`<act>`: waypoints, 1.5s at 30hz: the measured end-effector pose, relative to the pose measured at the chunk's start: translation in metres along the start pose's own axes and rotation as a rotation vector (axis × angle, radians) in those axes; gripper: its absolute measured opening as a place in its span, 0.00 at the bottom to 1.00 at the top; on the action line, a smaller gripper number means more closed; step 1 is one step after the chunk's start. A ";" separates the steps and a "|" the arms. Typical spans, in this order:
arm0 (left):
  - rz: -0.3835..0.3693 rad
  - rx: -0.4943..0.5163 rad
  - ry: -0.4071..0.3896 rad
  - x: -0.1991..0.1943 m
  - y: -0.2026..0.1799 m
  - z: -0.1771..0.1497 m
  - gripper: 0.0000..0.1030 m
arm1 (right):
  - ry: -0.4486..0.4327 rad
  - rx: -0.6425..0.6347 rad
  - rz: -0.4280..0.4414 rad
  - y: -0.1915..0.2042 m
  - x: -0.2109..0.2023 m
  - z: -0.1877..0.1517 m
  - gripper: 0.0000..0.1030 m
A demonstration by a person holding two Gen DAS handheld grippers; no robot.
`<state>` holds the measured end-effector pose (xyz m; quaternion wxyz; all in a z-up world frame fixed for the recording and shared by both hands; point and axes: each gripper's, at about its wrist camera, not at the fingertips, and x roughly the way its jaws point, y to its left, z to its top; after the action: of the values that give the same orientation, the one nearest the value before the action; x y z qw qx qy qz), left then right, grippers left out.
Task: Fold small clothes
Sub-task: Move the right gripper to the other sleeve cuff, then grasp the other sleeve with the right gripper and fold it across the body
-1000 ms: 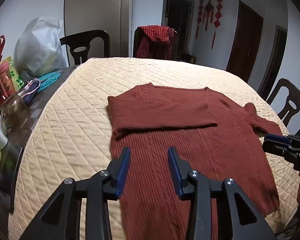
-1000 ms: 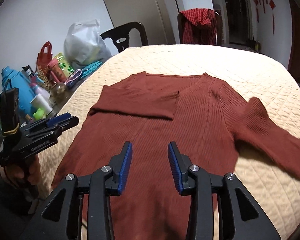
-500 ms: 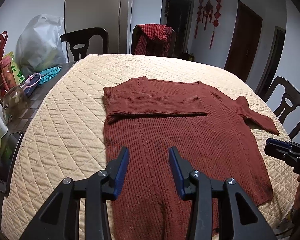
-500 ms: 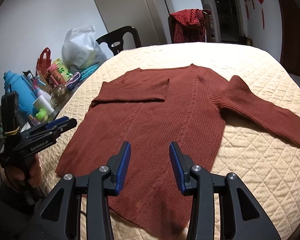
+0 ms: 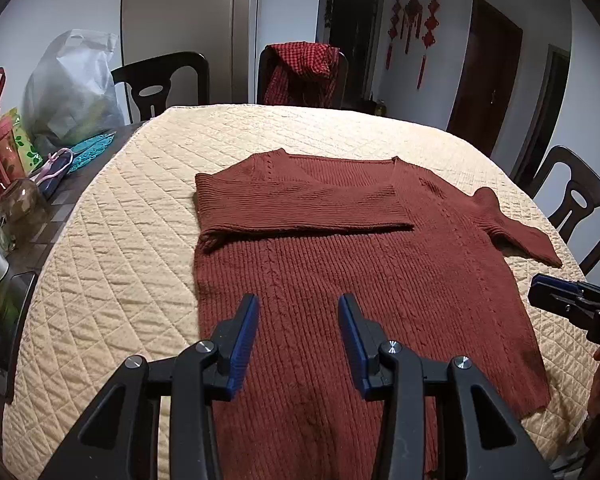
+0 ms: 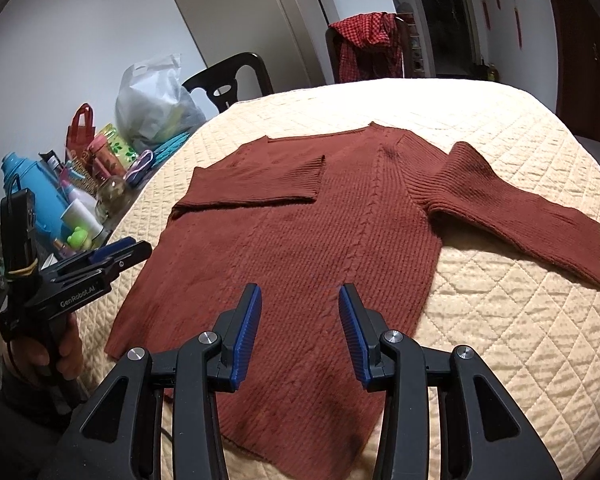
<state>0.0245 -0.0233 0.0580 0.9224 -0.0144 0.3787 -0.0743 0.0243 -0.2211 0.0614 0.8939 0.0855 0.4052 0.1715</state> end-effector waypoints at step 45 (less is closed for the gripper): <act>-0.025 0.041 0.102 0.071 -0.014 0.011 0.49 | -0.184 0.636 -0.151 -0.205 -0.038 0.028 0.09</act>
<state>0.0803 -0.0484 0.0180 0.9010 0.0037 0.4235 -0.0943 0.0711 -0.4256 0.0463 0.8654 0.3450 0.3614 -0.0387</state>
